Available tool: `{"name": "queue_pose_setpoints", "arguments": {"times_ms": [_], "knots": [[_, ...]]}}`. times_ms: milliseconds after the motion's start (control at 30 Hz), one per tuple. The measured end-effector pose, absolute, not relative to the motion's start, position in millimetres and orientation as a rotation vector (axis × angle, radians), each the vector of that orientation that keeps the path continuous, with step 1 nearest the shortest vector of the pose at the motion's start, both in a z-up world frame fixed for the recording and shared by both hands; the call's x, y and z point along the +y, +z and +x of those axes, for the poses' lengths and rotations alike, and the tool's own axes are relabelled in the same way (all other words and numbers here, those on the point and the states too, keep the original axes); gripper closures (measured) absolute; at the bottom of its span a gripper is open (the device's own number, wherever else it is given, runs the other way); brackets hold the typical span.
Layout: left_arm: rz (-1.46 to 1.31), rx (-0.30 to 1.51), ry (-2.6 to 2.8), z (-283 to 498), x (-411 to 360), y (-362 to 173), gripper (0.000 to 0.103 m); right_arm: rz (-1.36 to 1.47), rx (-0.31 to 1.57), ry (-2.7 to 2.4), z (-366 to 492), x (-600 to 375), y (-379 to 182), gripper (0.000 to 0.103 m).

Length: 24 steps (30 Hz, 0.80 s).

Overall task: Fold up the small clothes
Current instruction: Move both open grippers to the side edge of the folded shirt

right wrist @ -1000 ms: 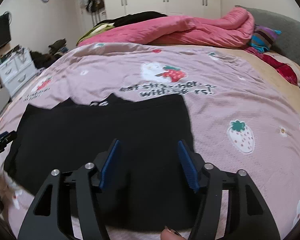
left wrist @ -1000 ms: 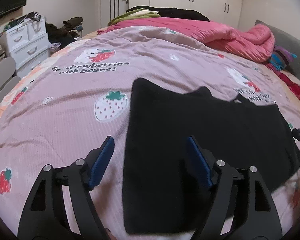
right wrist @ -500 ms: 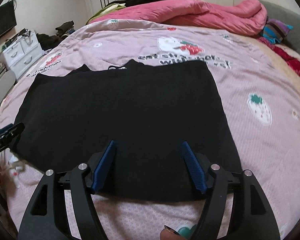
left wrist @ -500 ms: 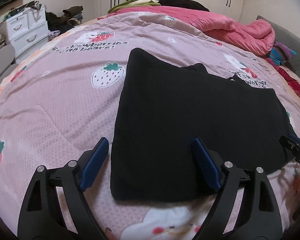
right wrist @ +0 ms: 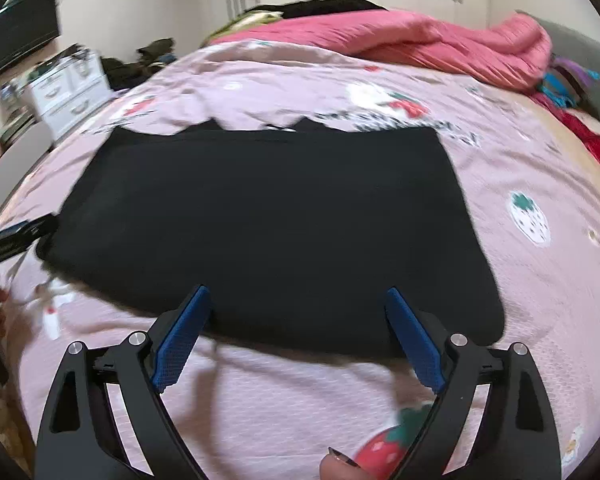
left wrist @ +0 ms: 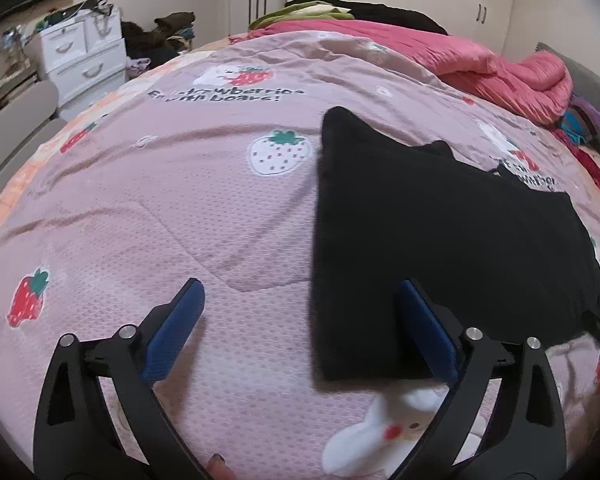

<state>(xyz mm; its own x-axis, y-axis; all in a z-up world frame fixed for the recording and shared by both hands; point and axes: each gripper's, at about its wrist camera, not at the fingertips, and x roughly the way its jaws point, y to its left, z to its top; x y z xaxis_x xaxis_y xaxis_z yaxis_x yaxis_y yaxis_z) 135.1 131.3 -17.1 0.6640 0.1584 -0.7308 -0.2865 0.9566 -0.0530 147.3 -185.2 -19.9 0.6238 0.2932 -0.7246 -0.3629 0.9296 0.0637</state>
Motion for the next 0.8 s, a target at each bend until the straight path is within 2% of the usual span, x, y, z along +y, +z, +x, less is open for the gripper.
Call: {"name": "queue_pose_setpoints", "arguments": {"times_ms": [433, 800], "knots": [[-0.255, 0.796, 0.326, 136.7, 174.8, -15.0, 0.01, -0.298, 0.692, 0.53, 118.0, -91.7, -8.3, 0.009], [-0.277, 0.794, 0.323, 164.0, 188.4, -9.0, 0.01, -0.529, 0.641, 0.598, 107.0, -20.7, -27.4, 0.009]]}}
